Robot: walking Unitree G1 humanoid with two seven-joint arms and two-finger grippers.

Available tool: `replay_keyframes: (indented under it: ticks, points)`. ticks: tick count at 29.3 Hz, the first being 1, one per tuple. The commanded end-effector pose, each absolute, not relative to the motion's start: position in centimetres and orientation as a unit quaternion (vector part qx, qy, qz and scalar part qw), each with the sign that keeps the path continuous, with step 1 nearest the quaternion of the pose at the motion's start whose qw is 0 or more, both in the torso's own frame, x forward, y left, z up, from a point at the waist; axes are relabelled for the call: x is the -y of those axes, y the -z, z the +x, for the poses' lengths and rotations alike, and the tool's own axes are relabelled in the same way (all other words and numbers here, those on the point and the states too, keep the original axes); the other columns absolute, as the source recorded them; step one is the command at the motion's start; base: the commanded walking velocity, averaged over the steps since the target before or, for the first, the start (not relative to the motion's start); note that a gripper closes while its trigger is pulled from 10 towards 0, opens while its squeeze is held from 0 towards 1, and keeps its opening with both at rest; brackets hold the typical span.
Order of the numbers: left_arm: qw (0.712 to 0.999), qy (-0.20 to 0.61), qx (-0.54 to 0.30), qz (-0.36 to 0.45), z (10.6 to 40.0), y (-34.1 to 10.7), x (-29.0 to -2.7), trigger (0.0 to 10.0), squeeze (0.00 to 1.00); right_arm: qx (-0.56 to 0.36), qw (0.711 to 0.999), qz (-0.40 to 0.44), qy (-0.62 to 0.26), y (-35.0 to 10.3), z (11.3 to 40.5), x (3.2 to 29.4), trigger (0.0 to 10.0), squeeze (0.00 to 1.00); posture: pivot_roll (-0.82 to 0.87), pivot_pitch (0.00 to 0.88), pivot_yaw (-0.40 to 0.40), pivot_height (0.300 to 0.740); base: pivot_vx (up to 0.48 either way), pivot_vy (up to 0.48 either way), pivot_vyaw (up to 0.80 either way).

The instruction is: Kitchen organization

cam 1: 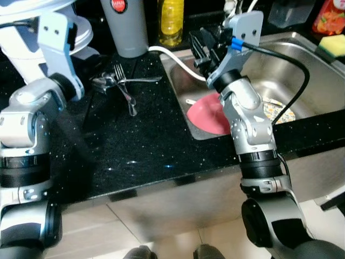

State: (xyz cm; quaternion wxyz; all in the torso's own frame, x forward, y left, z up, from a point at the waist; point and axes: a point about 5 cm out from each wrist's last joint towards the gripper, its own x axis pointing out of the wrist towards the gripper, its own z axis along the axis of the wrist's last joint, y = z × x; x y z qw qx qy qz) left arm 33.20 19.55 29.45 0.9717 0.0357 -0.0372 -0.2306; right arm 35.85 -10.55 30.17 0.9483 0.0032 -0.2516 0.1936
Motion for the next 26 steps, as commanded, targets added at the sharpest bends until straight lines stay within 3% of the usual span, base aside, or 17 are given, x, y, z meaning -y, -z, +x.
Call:
replay_keyframes:
  ticks: [1,5,10,17,21,24,26]
  points:
    - [0.968,0.244,0.034,0.048,32.9,-29.1,-18.8,10.0,0.00,0.258,0.945,0.002,-0.203,-30.5,35.8,9.9,10.0,0.00,0.16,0.083,0.075,0.740,0.000,0.000,0.00]
    - [0.954,0.291,0.030,0.068,32.8,-29.0,-16.7,10.0,0.00,0.259,0.945,0.003,-0.201,-30.6,35.8,10.0,10.0,0.00,0.16,0.085,0.079,0.740,0.000,0.000,0.00]
    - [0.917,0.398,0.019,-0.004,32.9,-29.2,-14.5,10.0,0.00,0.259,0.945,0.002,-0.199,-30.6,35.8,10.0,10.0,0.00,0.14,0.089,0.094,0.740,0.000,0.000,0.00]
    - [0.905,0.424,0.021,-0.026,33.6,-29.4,-14.2,10.0,0.00,0.263,0.946,0.001,-0.191,-30.7,35.5,10.4,10.0,0.00,0.12,0.092,0.108,0.740,0.000,0.000,0.00]
    - [0.874,0.480,0.059,-0.044,32.5,-30.5,-14.0,10.0,0.00,0.259,0.948,0.000,-0.182,-30.4,35.5,11.0,10.0,0.00,0.12,0.093,0.110,0.740,0.000,0.000,0.00]
    - [0.875,0.480,0.055,-0.035,32.8,-30.3,-13.9,10.0,0.00,0.259,0.948,0.001,-0.184,-30.4,35.5,10.7,10.0,0.00,0.12,0.093,0.108,0.740,0.000,0.000,0.00]
    - [0.891,0.451,0.051,-0.018,33.4,-30.1,-14.1,10.0,0.00,0.260,0.948,0.001,-0.185,-30.4,35.5,10.6,10.0,0.00,0.12,0.093,0.108,0.740,0.000,0.000,0.00]
